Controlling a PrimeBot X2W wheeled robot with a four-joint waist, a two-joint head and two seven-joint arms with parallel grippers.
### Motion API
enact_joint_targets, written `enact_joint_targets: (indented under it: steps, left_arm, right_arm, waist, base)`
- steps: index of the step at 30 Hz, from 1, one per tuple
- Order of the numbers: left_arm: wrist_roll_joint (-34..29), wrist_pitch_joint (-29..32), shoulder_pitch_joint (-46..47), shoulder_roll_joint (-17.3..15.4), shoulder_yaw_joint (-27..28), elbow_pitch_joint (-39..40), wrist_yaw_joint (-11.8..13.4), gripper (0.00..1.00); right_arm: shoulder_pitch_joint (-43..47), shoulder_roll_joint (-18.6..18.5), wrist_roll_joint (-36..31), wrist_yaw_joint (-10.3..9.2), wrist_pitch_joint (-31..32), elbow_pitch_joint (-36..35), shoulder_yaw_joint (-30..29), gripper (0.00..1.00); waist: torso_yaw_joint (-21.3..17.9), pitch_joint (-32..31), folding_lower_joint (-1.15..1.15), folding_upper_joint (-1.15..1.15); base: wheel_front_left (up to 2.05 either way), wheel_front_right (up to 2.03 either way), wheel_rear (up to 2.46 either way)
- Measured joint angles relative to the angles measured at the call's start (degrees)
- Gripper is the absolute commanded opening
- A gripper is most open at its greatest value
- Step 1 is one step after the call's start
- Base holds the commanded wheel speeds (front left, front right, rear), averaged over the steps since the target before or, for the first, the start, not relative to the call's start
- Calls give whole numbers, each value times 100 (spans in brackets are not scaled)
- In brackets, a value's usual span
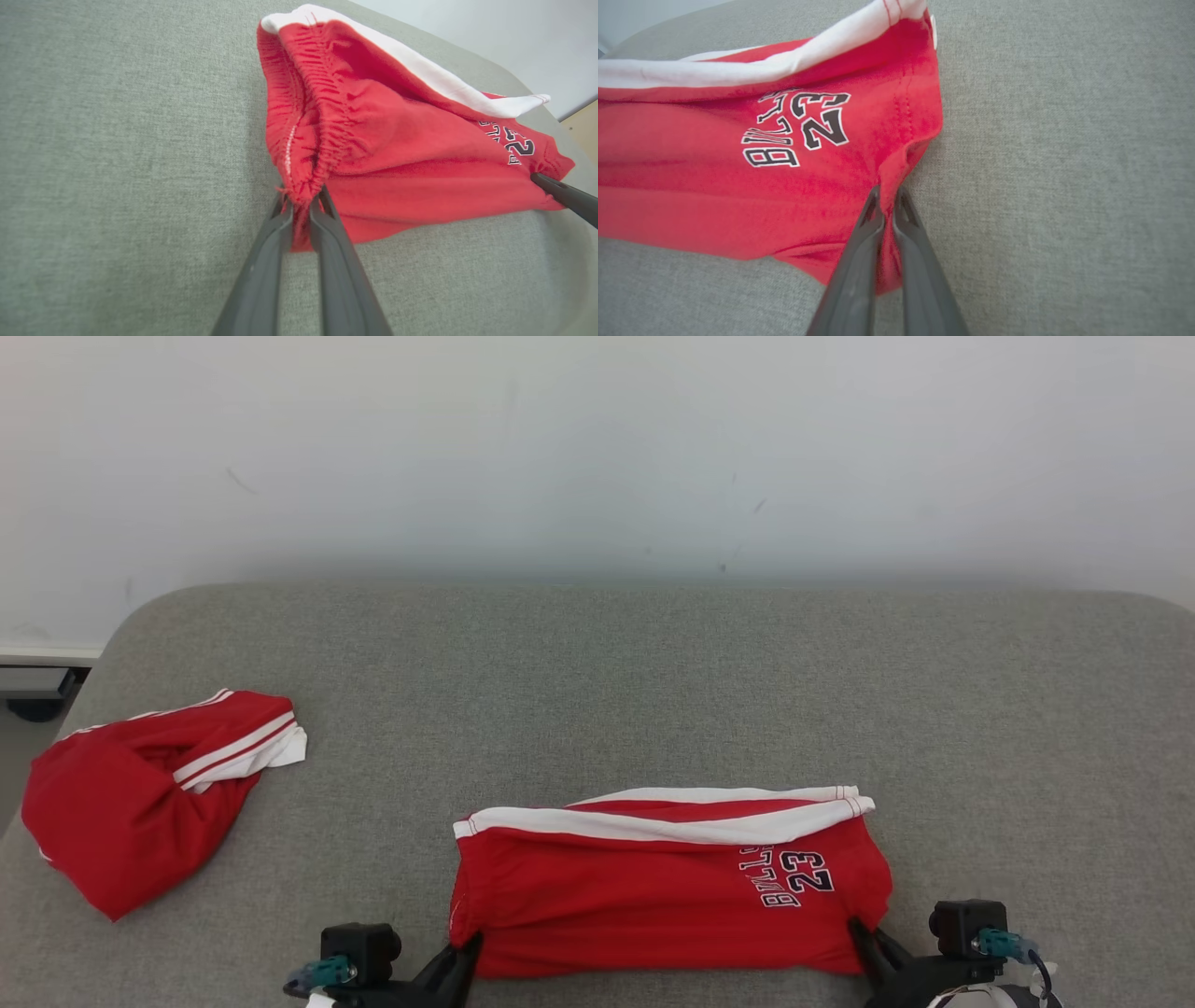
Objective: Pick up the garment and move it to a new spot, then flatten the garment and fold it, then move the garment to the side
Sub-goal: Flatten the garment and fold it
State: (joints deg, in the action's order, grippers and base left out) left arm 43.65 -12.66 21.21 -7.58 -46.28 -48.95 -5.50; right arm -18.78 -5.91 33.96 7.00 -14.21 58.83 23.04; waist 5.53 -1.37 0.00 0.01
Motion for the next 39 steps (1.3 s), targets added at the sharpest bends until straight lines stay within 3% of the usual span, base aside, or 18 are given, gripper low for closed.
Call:
enact_joint_targets:
  steps: [8,9,10,11,12,13,14,21,28,31,39]
  left_arm:
    - [1,11,-14,-112,34,185,54,0]
    - [2,12,-15,-113,35,197,69,12]
    - [5,12,-19,-113,48,215,101,35]
    - [19,12,-29,-113,77,235,107,97]
    - [23,12,-52,-115,96,249,132,100]
    - [23,11,-87,-119,97,260,152,100]
    - [24,11,-118,-124,100,276,155,100]
    - [25,-7,-249,-205,180,517,321,100]
    - [-67,-136,-453,-455,361,1107,730,100]
    - [-367,-151,-477,-564,387,1392,993,100]
    - [-437,-159,-1055,-854,877,2346,1211,100]
  right_arm:
    - [196,-51,-30,-103,0,-399,34,0]
    - [215,-57,-37,-119,0,-438,44,0]
    - [220,-66,-62,-154,1,-493,57,0]
    - [221,-71,-66,-155,1,-539,54,14]
    - [224,-73,-66,-175,1,-571,55,51]
    - [249,-79,-66,-204,2,-624,55,93]
    - [300,-97,-67,-205,1,-691,54,100]
    - [571,-221,18,-252,1,-1110,-75,100]
    - [743,-349,32,-257,1,-1769,-189,100]
    - [911,-442,38,-354,0,-2036,-278,100]
    - [1308,-641,-49,-673,-1,-2889,-428,100]
  waist:
    - [-49,44,0,0]
    - [-54,50,0,0]
    - [-59,56,0,0]
    - [-64,61,0,0]
    - [-69,63,0,0]
    - [-74,61,1,0]
    - [-78,61,0,0]
    - [-86,-22,0,0]
    - [-161,-110,0,0]
    - [-192,-157,0,0]
    - [-247,-255,0,0]
  base:
    - [0,0,0]
    - [0,0,0]
    - [0,0,0]
    - [0,0,0]
    - [0,0,0]
    - [0,0,0]
    - [0,0,0]
    - [0,0,0]
    - [0,0,0]
    - [0,0,0]
    - [0,0,0]
